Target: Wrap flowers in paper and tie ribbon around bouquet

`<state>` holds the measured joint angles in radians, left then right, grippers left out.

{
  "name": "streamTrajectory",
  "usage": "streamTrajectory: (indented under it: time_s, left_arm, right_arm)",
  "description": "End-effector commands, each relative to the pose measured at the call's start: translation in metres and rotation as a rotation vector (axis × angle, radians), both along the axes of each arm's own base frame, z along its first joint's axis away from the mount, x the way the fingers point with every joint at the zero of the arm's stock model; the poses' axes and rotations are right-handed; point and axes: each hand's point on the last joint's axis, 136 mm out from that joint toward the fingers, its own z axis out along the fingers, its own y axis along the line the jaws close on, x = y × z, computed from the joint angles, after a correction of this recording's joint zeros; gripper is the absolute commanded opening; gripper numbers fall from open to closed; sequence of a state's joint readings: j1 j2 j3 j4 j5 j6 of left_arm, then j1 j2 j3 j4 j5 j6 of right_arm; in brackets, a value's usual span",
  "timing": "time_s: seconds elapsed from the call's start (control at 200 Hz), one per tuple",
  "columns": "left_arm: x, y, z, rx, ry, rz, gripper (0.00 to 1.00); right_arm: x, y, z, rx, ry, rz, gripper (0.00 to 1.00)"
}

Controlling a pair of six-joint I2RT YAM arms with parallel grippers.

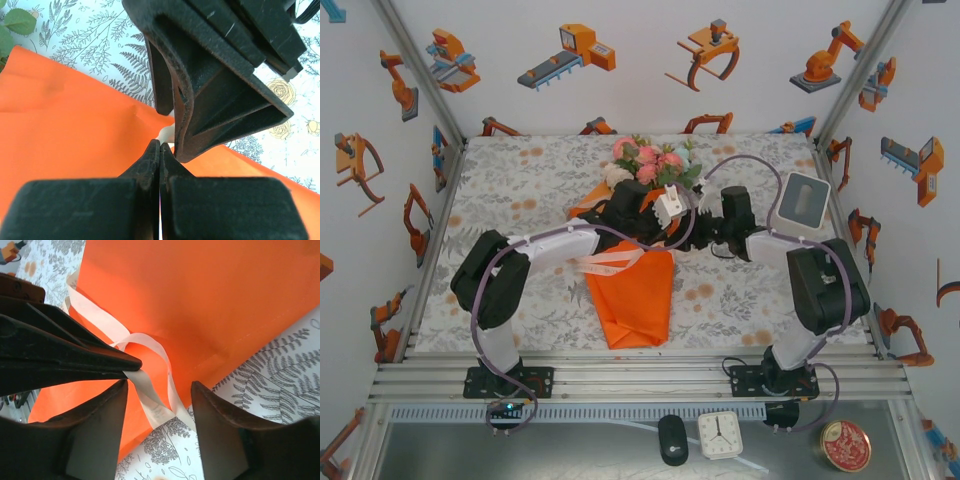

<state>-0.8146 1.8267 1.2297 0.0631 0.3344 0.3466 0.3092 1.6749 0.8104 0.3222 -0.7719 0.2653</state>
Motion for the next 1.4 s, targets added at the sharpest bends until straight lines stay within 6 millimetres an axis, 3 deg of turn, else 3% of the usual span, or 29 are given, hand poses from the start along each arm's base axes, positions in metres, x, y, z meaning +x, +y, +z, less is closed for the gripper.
streamTrajectory:
  time_s: [0.0,0.155,0.305,0.375,0.441,0.536,0.611,0.726,0.796,0.876,0.976,1.086,1.186,1.297,1.397]
  left_arm:
    - [0.001,-0.005,0.008,-0.028,0.019,-0.007,0.0]
    - [0.004,-0.003,0.007,-0.025,0.021,0.004,0.0]
    - [0.015,-0.003,0.005,-0.02,0.023,0.044,0.0]
    - [0.025,-0.002,0.0,-0.018,0.038,0.089,0.09]
    - [0.034,-0.001,-0.005,-0.009,0.059,0.136,0.19]
    - [0.043,0.004,-0.007,-0.012,0.079,0.207,0.25]
    - [0.053,0.015,0.0,-0.029,0.108,0.314,0.39]
    - [0.061,0.048,0.019,-0.075,0.265,0.589,0.4]
    - [0.053,0.074,0.023,-0.117,0.405,0.787,0.43]
    - [0.032,0.094,0.024,-0.192,0.582,0.94,0.43]
    - [0.01,0.113,0.026,-0.424,0.755,1.082,0.41]
    - [0.001,0.116,0.04,-0.722,0.915,1.129,0.37]
    - [-0.001,0.112,0.048,-0.813,0.974,1.153,0.34]
    - [0.008,0.113,0.029,-0.854,1.046,1.25,0.42]
    - [0.016,0.102,0.007,-0.9,1.193,1.309,0.42]
  right_arm:
    - [-0.003,0.01,0.007,0.055,-0.018,0.055,0.42]
    - [-0.008,0.01,0.001,0.045,0.043,0.063,0.27]
    - [-0.016,0.015,0.007,0.079,0.085,0.106,0.09]
    - [-0.019,0.018,0.012,0.11,0.097,0.128,0.0]
    - [-0.022,0.019,0.014,0.13,0.104,0.137,0.0]
    - [-0.02,0.018,0.011,0.122,0.112,0.117,0.0]
    - [-0.014,0.016,0.009,0.106,0.124,0.08,0.0]
    - [-0.005,0.017,0.01,0.122,0.144,0.044,0.0]
    - [-0.003,0.017,0.012,0.136,0.145,0.035,0.0]
    - [-0.001,0.017,0.012,0.139,0.144,0.023,0.0]
    - [0.003,0.016,0.01,0.128,0.154,0.008,0.0]
    - [0.007,0.016,0.01,0.123,0.161,-0.006,0.0]
    - [0.009,0.015,0.011,0.126,0.161,-0.019,0.0]
    - [0.008,0.016,0.015,0.128,0.154,-0.016,0.0]
    - [0.007,0.015,0.016,0.13,0.155,-0.015,0.0]
